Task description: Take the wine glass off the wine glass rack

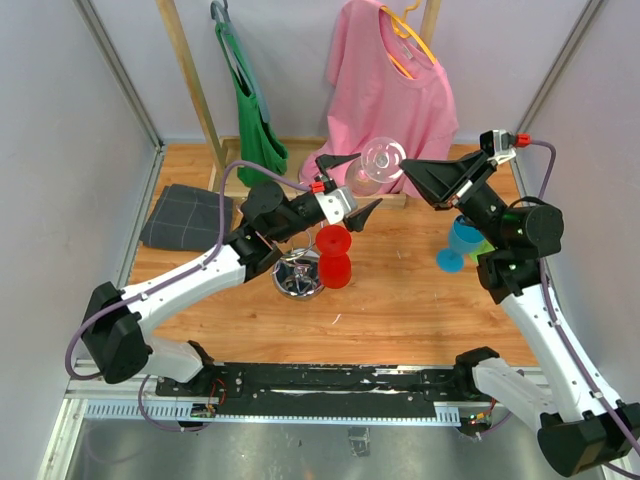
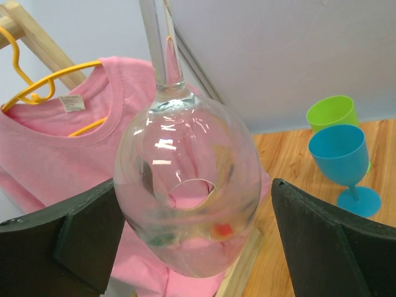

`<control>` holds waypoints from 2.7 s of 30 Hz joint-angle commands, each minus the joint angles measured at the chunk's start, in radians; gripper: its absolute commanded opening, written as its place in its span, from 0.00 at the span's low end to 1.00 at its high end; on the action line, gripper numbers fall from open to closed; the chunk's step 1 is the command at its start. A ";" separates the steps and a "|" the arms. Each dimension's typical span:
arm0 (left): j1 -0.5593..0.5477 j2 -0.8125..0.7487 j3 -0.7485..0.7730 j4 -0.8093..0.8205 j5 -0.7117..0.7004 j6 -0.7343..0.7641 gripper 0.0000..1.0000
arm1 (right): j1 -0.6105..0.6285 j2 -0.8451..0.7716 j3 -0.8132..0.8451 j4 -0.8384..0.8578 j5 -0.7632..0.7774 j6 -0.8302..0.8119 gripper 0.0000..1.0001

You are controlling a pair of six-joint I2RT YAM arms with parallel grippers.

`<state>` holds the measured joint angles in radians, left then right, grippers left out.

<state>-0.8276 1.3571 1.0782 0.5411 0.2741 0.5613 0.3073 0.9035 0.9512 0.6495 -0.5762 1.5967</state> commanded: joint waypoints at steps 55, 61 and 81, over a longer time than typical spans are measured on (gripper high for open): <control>-0.024 -0.009 0.272 -0.314 -0.031 0.199 0.29 | -0.012 -0.229 -0.048 -0.326 0.069 -0.212 0.72; -0.024 -0.056 0.330 -0.500 -0.145 0.367 0.29 | -0.012 -0.271 -0.014 -0.498 0.091 -0.292 0.73; -0.039 -0.196 0.150 -0.692 0.007 1.024 0.30 | -0.013 -0.290 0.322 -1.261 0.403 -0.625 0.75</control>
<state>-0.8436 1.1625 1.2446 -0.1749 0.1940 1.4300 0.3069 0.6167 1.2083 -0.4114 -0.2768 1.0664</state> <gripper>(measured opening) 0.746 0.749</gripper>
